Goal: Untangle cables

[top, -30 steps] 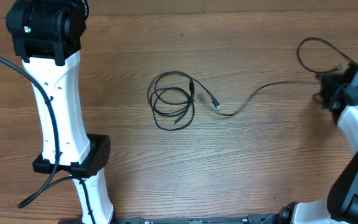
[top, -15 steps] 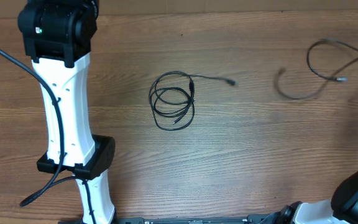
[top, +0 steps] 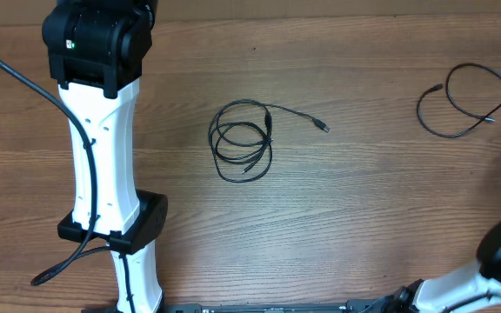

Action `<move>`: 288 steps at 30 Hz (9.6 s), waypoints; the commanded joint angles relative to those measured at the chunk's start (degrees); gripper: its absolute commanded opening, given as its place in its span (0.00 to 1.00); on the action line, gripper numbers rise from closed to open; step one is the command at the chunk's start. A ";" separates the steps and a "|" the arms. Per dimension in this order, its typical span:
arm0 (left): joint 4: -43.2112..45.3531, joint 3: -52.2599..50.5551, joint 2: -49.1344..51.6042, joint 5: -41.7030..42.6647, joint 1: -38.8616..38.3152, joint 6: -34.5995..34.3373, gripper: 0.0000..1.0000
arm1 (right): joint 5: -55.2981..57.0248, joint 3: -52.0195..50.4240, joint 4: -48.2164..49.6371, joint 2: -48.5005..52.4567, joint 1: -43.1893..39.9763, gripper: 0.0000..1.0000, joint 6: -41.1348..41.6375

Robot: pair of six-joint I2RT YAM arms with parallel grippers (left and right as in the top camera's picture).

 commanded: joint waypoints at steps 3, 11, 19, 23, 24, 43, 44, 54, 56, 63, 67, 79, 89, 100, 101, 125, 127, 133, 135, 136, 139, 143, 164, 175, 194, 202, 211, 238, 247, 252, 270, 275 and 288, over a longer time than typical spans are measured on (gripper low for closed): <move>2.19 0.11 -1.09 0.20 -1.09 -1.49 1.00 | -1.22 2.36 1.57 8.85 0.00 0.04 -1.18; 2.75 0.11 -1.09 0.15 -1.09 -3.17 1.00 | -5.35 5.16 0.26 12.26 0.15 0.90 -2.16; 2.14 0.11 -1.09 -0.52 -1.07 -3.08 1.00 | -9.86 16.11 -17.38 8.07 0.55 1.00 -5.92; 1.11 0.11 -1.09 -1.60 -1.03 -2.64 1.00 | -8.11 21.79 -33.48 2.67 0.74 1.00 -5.92; 0.72 0.11 -1.09 -2.32 -1.03 -2.64 0.99 | -7.67 22.36 -36.48 1.31 0.76 1.00 -5.90; -1.14 0.11 -1.09 -8.61 0.98 -2.38 1.00 | 3.06 19.78 -78.49 -8.76 6.27 1.00 -3.76; -1.18 0.11 -1.09 -8.59 1.36 -2.40 0.99 | 3.23 19.34 -78.53 -8.31 6.27 1.00 -3.87; -3.30 0.11 -1.09 -8.61 2.43 -1.16 1.00 | 4.13 15.28 -76.76 3.37 6.16 1.00 -4.20; -3.30 0.11 -1.09 -8.59 2.40 -1.11 1.00 | 4.15 15.28 -76.46 6.78 6.16 1.00 -4.20; -3.30 0.11 -1.09 -8.55 2.40 -1.16 1.00 | 12.48 15.28 -76.32 17.14 5.97 1.00 -4.22; -3.26 0.11 -1.09 -8.00 2.40 -1.18 0.99 | 15.45 15.30 -72.46 18.53 5.31 1.00 -13.05; -2.91 0.11 -1.09 -5.92 2.29 -3.58 0.99 | 14.99 15.39 -50.49 18.53 1.66 1.00 -34.14; -2.34 0.11 -1.09 -5.92 2.29 -3.58 0.99 | 5.55 15.39 -35.87 18.53 1.18 0.99 -40.37; -2.25 0.11 -1.09 -5.40 2.25 -3.58 1.00 | 5.11 15.41 -30.60 18.53 1.18 1.00 -40.39; -2.27 0.11 -1.09 -4.57 2.25 -3.58 0.99 | 5.09 15.72 -32.35 18.51 1.18 1.00 -40.33; -2.80 0.11 -1.09 -4.11 2.36 -0.33 1.00 | -7.48 19.52 -61.00 -8.59 18.93 1.00 -29.38; -2.82 0.11 -1.09 -5.66 2.36 -0.17 1.00 | -13.88 19.52 -62.38 -9.25 22.58 1.00 -29.38; -2.84 0.11 -1.09 -6.73 2.36 2.16 1.00 | -19.32 19.52 -59.23 -8.52 36.72 1.00 -26.29; -3.17 0.11 -1.09 -7.65 2.38 2.14 0.99 | -19.06 19.52 -56.78 -7.98 41.27 1.00 -24.48; -3.72 0.11 -1.09 -8.39 2.38 2.16 0.99 | -18.71 19.52 -55.67 -7.61 43.15 1.00 -23.15; -5.95 0.11 -1.09 -10.64 2.43 2.51 1.00 | -17.75 19.52 -53.62 -5.35 48.15 1.00 -17.25; -9.22 0.11 -1.09 -12.13 2.43 5.07 1.00 | -19.06 19.52 -54.05 1.01 51.43 1.00 -14.12; -10.91 0.11 -1.09 -12.50 8.79 5.09 0.99 | -33.68 19.52 -46.62 17.64 57.90 0.98 -2.12; -10.75 0.11 -1.09 -12.50 11.02 6.73 0.99 | -30.60 19.52 -48.89 23.28 59.17 0.85 -0.87; -10.54 0.11 -1.09 -12.48 12.17 7.26 1.00 | -27.67 19.52 -47.45 23.69 59.04 0.04 -0.68; -10.54 0.11 -1.09 -12.48 12.17 7.26 0.99 | -28.55 21.53 -45.40 23.65 58.86 0.04 -2.01; -10.51 0.11 -1.09 -11.15 12.15 7.21 1.00 | -25.44 40.02 -51.15 22.88 57.13 0.04 -8.96; -10.51 0.00 2.40 10.99 12.04 7.02 1.00 | 8.41 80.54 -72.11 16.98 47.89 0.04 -16.39; -8.96 0.00 4.26 15.63 11.37 6.99 1.00 | 1.33 81.42 -76.61 15.93 44.59 0.04 -16.39; -7.65 0.00 4.26 16.09 10.91 7.02 0.99 | -14.16 76.98 -71.32 16.61 46.40 0.04 -16.39; -7.76 0.00 4.26 16.06 10.93 7.10 0.99 | -16.74 44.41 -63.52 25.29 56.98 0.04 -19.19; -7.76 0.00 4.26 16.04 10.93 7.23 1.00 | -16.55 39.78 -60.85 25.77 57.59 0.04 -19.65; -7.76 0.00 4.26 16.04 10.93 7.23 1.00 | -16.35 41.99 -62.69 25.57 54.71 1.00 -19.58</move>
